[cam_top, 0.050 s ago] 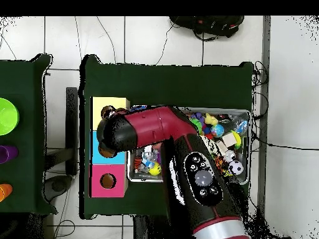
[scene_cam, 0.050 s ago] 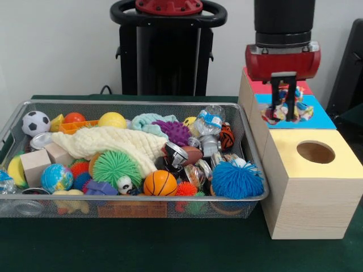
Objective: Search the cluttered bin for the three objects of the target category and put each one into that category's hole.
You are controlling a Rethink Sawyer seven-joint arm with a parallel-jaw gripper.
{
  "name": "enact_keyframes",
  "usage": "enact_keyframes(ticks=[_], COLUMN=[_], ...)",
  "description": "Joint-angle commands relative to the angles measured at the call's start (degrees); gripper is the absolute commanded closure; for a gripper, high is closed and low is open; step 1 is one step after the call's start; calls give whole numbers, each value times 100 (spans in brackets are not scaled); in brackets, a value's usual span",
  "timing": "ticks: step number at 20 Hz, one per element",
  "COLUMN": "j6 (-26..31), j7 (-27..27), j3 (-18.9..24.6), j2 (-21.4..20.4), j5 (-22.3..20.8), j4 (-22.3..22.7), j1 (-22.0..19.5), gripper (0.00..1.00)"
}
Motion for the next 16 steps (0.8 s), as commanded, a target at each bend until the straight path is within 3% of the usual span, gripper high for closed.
enact_keyframes(ticks=[1, 8, 16], j6=[426, -279, -594], j7=[421, 685, 746], j3=[-321, -668, -900], j2=[298, 492, 570], j5=[-23, -236, -181], j4=[-194, -1, 159], j1=[242, 546, 726], gripper=[100, 100, 100])
